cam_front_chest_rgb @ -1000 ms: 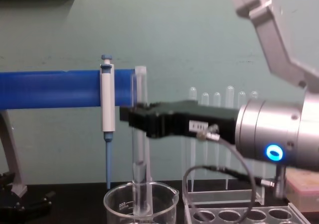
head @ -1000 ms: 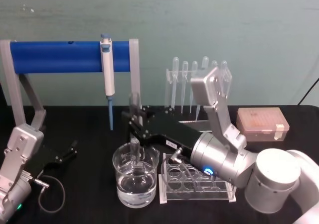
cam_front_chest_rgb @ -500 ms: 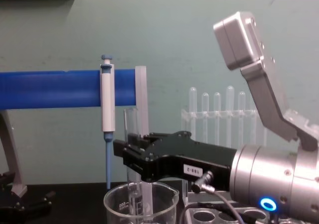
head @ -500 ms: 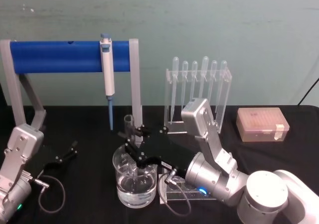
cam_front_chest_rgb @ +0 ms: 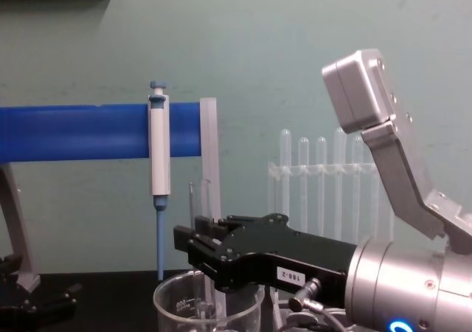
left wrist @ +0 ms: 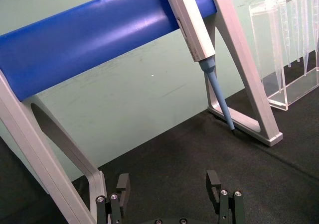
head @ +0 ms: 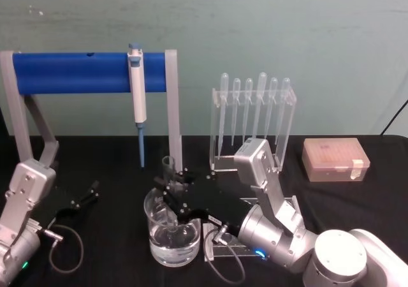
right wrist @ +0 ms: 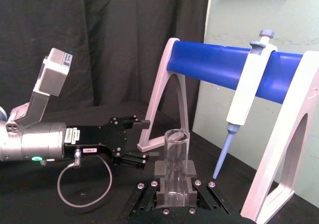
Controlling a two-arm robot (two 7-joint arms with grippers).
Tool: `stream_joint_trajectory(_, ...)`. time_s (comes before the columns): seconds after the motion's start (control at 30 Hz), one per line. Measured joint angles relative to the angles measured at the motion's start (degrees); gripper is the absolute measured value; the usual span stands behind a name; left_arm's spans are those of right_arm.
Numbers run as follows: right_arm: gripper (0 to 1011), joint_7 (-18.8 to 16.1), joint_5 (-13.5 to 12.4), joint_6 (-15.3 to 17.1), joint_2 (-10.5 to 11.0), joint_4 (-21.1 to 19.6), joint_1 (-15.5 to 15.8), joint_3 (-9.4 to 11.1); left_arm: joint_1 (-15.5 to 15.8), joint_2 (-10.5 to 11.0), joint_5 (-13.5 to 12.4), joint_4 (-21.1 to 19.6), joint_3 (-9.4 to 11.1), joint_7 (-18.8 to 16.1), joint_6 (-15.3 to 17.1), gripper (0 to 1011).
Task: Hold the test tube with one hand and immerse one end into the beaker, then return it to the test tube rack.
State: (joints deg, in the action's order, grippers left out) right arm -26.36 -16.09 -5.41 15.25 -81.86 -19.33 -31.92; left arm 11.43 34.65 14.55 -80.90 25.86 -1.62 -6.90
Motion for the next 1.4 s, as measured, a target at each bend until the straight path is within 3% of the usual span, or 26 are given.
stream_joint_trajectory(1.4,227,-0.3,0.7,0.1,-0.3,0.1,0.7,0.5,0.0,0.0,0.0,0.0,0.0,0.0,0.0,1000)
